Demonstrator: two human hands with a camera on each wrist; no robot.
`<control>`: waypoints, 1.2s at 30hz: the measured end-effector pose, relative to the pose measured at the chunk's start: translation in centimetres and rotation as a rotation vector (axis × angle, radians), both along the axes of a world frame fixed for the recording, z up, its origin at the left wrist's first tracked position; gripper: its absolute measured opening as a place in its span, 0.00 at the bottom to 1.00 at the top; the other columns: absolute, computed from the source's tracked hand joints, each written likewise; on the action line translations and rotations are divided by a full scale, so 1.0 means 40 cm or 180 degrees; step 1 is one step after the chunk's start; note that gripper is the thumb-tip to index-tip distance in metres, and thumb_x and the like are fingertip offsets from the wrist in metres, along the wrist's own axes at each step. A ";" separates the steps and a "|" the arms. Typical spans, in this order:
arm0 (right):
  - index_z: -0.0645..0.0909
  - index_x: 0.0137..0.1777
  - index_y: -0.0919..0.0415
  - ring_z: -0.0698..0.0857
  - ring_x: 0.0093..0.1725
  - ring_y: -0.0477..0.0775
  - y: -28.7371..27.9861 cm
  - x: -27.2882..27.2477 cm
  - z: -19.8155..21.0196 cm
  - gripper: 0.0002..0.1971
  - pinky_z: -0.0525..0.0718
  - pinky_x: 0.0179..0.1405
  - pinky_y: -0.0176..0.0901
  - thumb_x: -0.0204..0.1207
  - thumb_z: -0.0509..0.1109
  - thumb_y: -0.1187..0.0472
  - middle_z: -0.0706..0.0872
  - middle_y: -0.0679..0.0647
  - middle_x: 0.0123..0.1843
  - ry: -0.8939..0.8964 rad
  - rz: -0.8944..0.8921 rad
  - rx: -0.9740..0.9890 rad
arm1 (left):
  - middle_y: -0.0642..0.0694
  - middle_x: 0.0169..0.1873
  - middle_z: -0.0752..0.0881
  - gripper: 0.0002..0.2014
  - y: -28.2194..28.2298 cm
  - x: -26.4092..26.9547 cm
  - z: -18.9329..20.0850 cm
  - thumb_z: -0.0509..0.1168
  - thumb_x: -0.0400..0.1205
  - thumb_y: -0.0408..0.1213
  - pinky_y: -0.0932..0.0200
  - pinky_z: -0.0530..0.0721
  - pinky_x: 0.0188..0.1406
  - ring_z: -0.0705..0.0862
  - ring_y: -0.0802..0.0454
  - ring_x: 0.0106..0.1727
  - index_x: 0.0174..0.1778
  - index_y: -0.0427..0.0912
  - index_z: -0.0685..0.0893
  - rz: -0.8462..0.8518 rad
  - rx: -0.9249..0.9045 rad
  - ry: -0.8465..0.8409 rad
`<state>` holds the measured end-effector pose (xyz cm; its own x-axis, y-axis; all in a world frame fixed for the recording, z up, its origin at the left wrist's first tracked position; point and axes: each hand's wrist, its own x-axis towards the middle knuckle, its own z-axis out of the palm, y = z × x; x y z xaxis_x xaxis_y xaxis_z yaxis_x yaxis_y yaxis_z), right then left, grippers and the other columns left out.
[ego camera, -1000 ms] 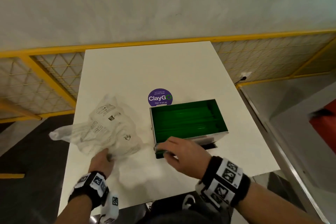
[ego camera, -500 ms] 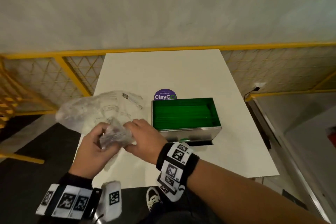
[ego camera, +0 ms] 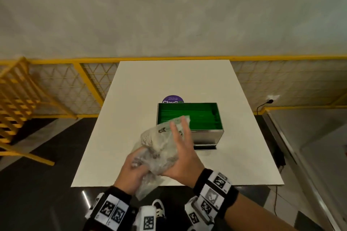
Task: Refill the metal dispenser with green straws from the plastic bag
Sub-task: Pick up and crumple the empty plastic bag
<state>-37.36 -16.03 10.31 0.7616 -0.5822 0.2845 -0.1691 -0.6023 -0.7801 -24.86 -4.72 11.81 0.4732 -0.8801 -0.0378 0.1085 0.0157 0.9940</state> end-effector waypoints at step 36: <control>0.39 0.78 0.30 0.43 0.84 0.50 0.057 -0.081 0.017 0.61 0.54 0.79 0.39 0.53 0.79 0.38 0.40 0.48 0.83 0.0211 -0.1328 -0.0051 | 0.46 0.33 0.87 0.11 -0.150 0.015 -0.032 0.64 0.61 0.27 0.50 0.85 0.42 0.86 0.47 0.37 0.39 0.39 0.83 -0.1187 0.0282 -0.0175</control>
<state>-40.60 -13.77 10.97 0.4784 -0.8405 0.2545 -0.4505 -0.4836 -0.7504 -24.26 -10.71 10.52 0.1248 -0.9866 -0.1048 0.0371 -0.1009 0.9942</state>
